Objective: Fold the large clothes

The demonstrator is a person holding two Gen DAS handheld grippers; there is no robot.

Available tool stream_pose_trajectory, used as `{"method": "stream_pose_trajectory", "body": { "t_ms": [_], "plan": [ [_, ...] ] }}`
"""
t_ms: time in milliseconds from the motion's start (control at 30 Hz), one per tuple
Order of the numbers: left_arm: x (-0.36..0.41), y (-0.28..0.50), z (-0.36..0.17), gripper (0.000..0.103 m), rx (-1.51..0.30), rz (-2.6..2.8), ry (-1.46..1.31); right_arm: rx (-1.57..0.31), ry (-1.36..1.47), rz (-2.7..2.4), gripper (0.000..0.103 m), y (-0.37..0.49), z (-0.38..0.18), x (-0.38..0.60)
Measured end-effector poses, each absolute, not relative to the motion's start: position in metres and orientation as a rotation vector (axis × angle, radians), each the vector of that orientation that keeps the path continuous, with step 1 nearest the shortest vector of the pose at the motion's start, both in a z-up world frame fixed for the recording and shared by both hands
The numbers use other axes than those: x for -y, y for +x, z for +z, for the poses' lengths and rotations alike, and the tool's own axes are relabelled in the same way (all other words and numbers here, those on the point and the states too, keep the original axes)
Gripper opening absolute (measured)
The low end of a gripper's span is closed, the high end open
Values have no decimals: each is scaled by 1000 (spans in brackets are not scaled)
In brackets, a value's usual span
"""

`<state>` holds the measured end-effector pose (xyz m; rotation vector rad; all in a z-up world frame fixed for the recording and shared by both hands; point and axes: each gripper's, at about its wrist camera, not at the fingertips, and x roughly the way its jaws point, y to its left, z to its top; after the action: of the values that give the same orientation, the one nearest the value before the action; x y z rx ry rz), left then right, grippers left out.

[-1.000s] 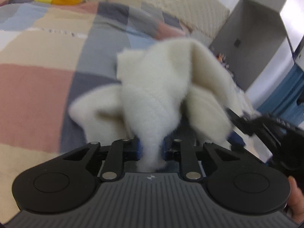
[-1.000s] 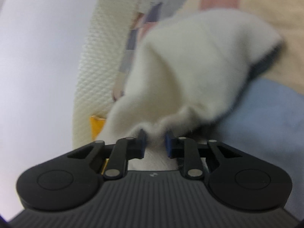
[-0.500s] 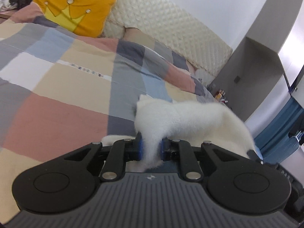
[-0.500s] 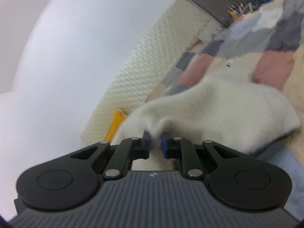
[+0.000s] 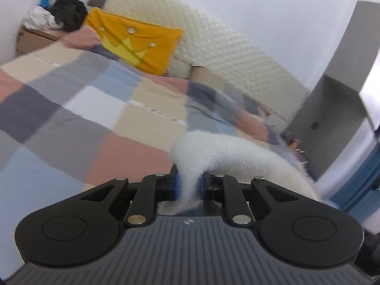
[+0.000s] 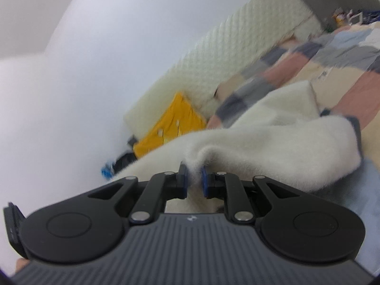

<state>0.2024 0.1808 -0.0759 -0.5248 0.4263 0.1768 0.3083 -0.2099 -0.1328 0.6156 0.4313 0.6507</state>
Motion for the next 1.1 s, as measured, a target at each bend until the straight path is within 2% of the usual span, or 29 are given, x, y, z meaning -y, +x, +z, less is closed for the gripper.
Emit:
{"method": "stream_pose_trajectory", "body": {
  "t_ms": [267,400,767,1100],
  "plan": [
    [-211,230,-127,20,-512,275,-506,-725,464,585,16,359,-163,145],
    [-223,264,-146,20,-560,317,-431,-833,535,555,16,373,-189,129],
    [-256,332,-216,25,-698,356,-461,-929,602,593,16,409,-239,106],
    [-246,324,-207,27,-720,352,-387,-909,598,610,17,400,-238,112]
  ]
}}
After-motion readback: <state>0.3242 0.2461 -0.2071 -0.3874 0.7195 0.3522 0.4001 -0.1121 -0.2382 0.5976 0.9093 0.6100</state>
